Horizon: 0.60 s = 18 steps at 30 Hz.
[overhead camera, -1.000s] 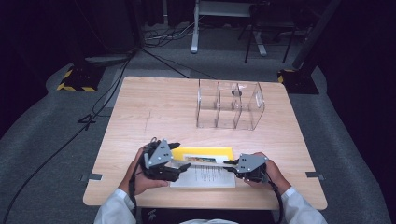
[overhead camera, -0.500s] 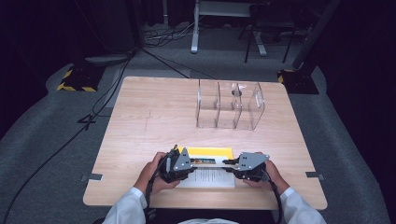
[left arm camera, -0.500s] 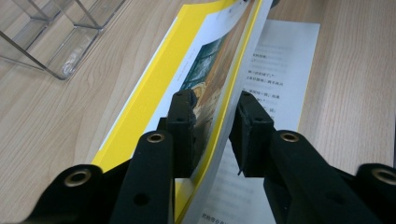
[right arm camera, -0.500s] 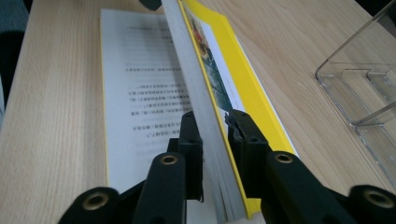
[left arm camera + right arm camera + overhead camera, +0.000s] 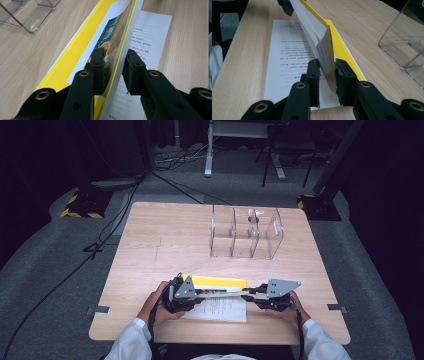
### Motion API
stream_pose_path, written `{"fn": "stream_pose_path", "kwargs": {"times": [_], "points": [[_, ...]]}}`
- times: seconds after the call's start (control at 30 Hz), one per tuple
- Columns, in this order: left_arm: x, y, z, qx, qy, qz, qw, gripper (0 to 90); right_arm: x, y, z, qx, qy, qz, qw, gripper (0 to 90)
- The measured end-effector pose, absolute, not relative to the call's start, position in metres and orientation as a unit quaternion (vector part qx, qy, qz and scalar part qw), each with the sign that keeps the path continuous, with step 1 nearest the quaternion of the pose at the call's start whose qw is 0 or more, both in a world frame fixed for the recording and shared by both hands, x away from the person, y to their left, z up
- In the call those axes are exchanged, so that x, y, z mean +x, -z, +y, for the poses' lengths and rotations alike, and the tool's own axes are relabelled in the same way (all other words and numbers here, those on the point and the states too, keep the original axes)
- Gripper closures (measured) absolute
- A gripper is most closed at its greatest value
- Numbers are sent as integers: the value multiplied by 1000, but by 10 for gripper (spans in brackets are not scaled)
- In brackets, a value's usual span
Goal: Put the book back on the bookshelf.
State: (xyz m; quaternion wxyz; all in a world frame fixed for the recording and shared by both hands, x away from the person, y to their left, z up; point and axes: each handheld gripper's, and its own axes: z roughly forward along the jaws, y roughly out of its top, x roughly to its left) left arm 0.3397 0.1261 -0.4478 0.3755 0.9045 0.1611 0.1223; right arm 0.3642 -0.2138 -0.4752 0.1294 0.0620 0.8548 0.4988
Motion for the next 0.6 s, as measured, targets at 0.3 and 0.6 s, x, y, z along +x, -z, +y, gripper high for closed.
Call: {"fn": "stream_pose_path", "kwargs": {"times": [0.3, 0.6], "points": [[334, 440, 102, 916, -154, 156, 336, 459, 350, 464, -196, 14, -475, 867, 151, 828], [330, 438, 79, 912, -195, 190, 308, 457, 348, 454, -187, 21, -477, 865, 155, 834]]}}
